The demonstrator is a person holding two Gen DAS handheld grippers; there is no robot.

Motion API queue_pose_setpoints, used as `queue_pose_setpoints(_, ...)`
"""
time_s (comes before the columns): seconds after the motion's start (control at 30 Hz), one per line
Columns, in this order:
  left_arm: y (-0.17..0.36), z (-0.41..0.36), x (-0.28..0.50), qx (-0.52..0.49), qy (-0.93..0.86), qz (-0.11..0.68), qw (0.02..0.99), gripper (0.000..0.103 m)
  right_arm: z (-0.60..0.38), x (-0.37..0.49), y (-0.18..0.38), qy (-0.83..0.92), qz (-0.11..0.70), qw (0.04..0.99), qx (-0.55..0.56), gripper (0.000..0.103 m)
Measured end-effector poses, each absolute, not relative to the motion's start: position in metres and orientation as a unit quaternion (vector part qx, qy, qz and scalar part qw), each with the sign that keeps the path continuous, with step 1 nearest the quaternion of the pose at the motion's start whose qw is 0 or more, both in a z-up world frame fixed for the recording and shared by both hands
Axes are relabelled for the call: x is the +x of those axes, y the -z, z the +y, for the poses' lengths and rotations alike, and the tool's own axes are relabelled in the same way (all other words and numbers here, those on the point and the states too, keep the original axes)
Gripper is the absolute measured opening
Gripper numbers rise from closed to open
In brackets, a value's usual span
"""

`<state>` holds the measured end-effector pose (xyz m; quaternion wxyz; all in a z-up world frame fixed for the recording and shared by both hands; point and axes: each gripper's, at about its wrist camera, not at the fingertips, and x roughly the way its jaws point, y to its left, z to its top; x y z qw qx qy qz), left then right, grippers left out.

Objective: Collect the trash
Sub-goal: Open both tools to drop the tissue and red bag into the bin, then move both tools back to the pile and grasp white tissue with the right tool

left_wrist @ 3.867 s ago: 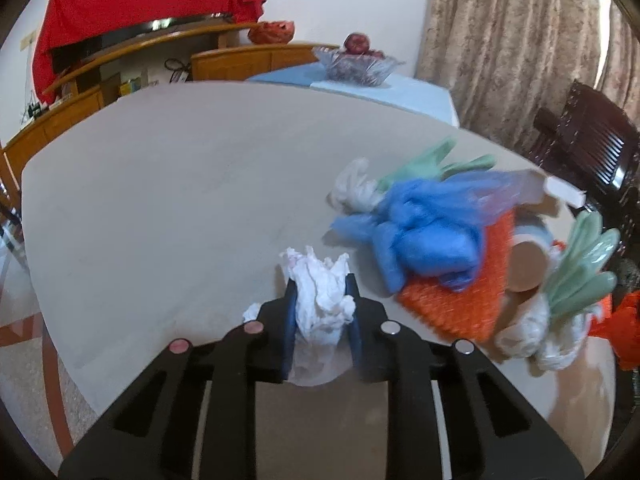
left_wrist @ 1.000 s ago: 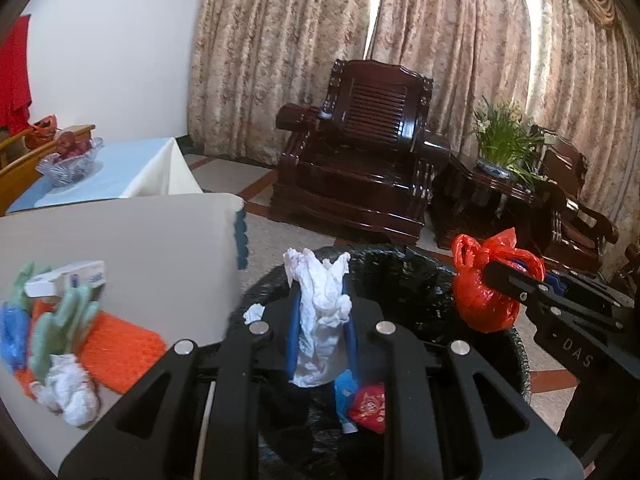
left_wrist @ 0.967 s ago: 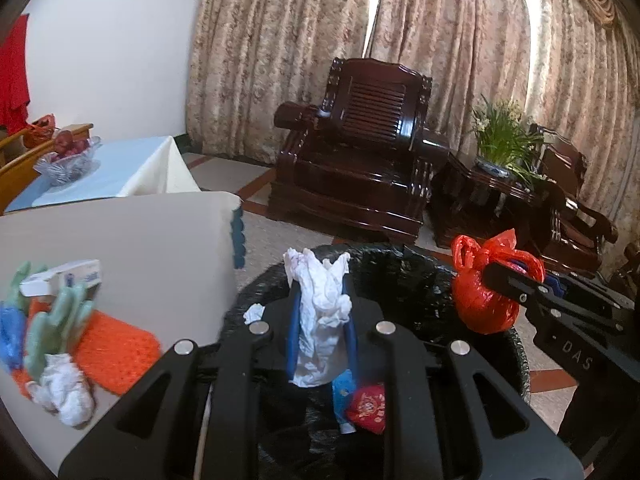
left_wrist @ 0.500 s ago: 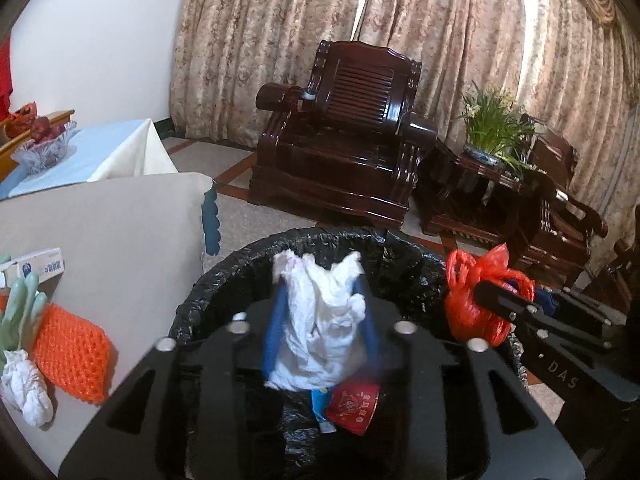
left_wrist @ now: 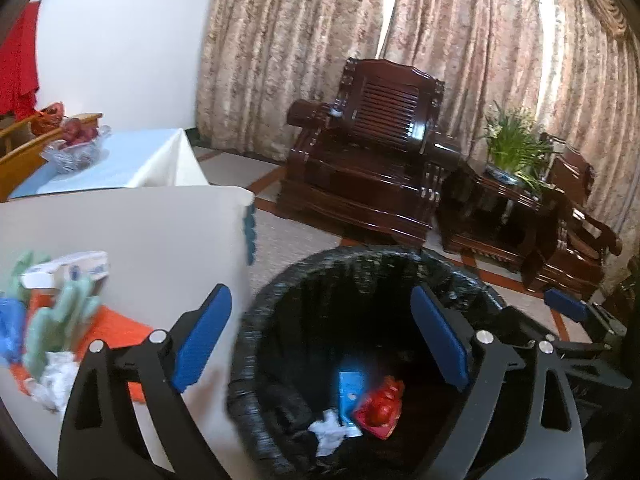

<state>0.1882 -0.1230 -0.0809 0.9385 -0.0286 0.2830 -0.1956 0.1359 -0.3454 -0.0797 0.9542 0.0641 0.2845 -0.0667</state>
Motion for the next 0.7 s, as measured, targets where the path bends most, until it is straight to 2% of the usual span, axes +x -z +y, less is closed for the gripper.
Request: queue_pose_setpoints(0.7, 0.045, 0.052, 0.15, -0.031, 0.014, 0.247, 0.969, 0.091, -0.213, 0.158, 0.051, -0.066, 0.249, 0.966, 0.038, 0.097)
